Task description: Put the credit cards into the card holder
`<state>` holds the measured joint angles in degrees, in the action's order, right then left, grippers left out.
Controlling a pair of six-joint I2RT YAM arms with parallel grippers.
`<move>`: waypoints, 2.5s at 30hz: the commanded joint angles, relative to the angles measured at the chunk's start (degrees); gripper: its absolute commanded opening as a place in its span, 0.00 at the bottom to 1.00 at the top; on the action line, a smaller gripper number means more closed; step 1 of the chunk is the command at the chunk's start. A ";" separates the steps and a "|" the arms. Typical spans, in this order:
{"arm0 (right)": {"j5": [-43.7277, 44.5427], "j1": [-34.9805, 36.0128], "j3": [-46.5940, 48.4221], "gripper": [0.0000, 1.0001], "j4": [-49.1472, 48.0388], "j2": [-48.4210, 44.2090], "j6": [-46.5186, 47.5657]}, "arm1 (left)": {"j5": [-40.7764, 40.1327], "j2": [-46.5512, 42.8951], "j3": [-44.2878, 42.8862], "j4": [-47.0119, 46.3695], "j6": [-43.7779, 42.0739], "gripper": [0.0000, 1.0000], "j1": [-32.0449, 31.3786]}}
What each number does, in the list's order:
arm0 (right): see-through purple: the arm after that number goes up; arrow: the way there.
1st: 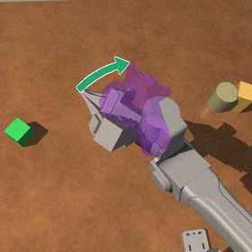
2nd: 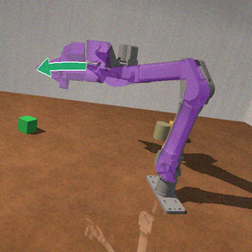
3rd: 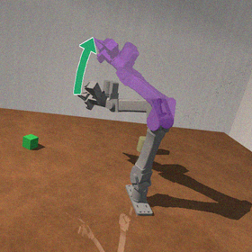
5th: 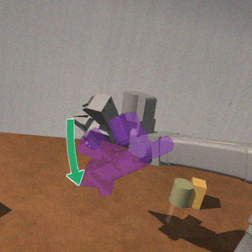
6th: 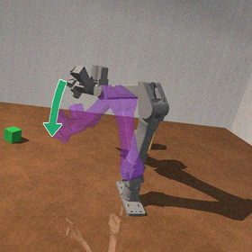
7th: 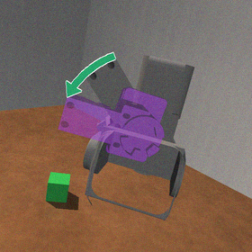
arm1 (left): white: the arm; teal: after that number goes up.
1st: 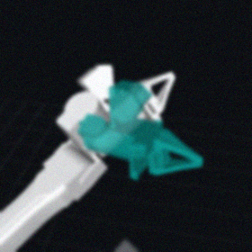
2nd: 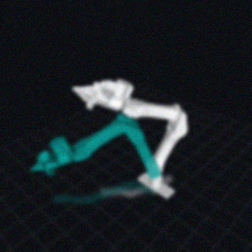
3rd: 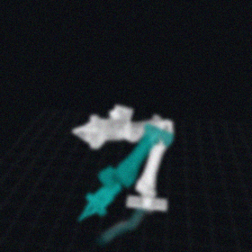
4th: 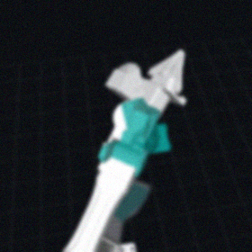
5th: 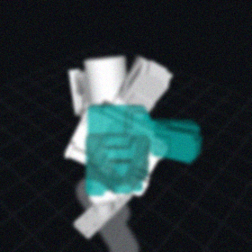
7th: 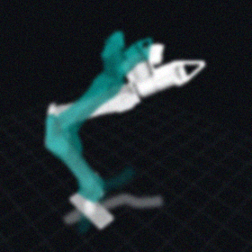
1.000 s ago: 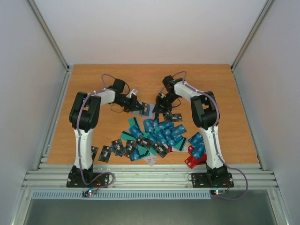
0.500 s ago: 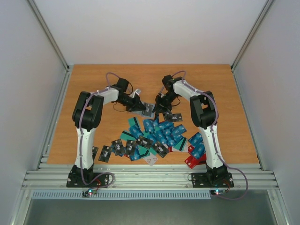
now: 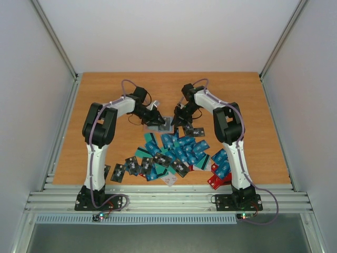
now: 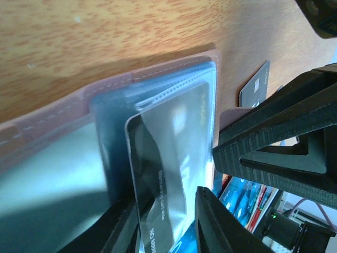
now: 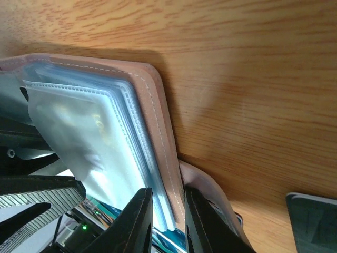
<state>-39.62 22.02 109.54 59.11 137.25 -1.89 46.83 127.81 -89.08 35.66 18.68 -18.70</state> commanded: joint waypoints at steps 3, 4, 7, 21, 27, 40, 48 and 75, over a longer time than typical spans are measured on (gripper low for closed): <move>0.88 0.57 2.31 0.19 -3.06 2.64 0.46 | -6.26 -1.12 -0.91 4.69 -0.69 0.35 -1.11; 0.81 0.57 2.68 0.19 -2.92 2.85 0.44 | -6.41 -0.97 -1.17 4.88 -0.54 0.36 -1.22; 0.60 0.52 3.83 0.19 -2.63 3.47 0.42 | -6.84 -0.11 -2.59 5.69 -0.41 0.38 -1.66; -0.64 0.65 6.75 0.19 -3.52 5.29 -1.81 | -11.74 2.84 -7.98 7.92 3.19 0.34 -3.01; -0.69 0.65 9.76 0.19 -3.20 6.54 -2.87 | -12.32 5.58 -12.08 9.04 2.75 0.28 -3.01; 1.29 0.57 12.23 0.27 1.37 3.57 -0.94 | -13.58 3.10 -11.91 11.04 0.86 0.40 -2.83; 0.63 0.57 12.64 0.35 2.23 1.18 -1.55 | -15.26 -1.02 -9.98 13.68 -1.23 0.70 -2.75; -7.99 0.66 14.68 0.35 -1.06 5.03 -6.31 | -18.17 -2.04 -8.04 15.63 -4.95 0.11 0.20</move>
<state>-45.76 22.22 122.06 58.33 140.55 -7.44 28.86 124.55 -97.38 51.92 14.44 -18.46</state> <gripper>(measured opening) 0.353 0.129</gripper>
